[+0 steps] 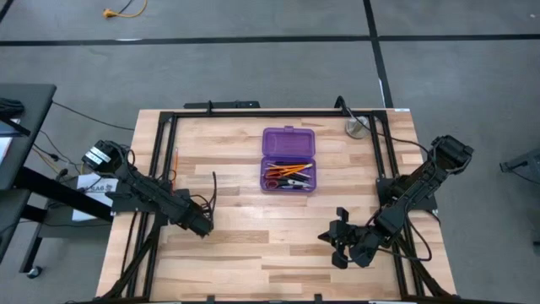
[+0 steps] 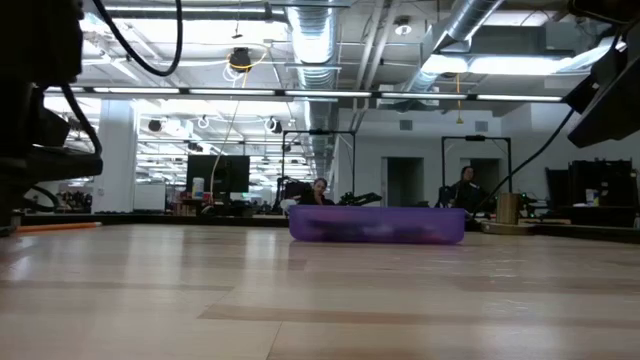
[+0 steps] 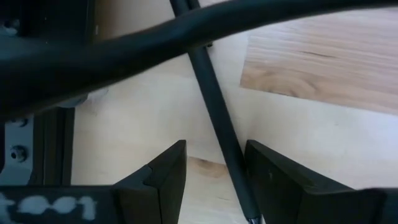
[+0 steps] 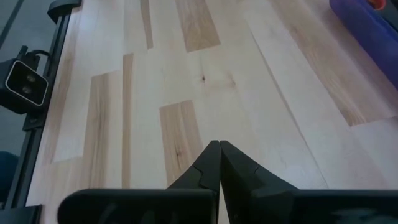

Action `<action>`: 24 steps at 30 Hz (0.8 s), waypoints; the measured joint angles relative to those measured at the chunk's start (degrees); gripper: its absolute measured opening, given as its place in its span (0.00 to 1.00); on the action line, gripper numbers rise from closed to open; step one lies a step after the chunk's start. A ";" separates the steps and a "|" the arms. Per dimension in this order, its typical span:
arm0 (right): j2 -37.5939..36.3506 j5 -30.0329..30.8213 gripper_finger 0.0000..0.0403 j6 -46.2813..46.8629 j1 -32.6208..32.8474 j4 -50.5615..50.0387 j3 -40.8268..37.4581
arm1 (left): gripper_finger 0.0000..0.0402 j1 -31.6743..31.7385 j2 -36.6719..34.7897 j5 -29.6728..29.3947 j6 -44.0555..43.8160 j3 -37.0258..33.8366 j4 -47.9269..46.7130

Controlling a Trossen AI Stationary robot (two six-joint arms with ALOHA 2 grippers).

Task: Pick & place school supplies into a supply box
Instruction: Put the black pen into the pencil box

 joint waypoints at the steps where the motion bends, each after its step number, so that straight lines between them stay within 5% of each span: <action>1: 0.00 -0.03 0.00 0.00 0.00 0.00 0.00 | 0.39 0.57 0.00 0.12 0.02 -0.02 0.09; 8: 0.00 -0.21 0.00 0.00 0.08 0.00 0.00 | 0.36 3.99 0.02 1.60 0.50 -0.08 1.39; 24: 0.00 -3.16 0.00 0.00 0.36 0.00 0.00 | 0.05 8.42 0.07 2.58 1.48 -0.15 3.07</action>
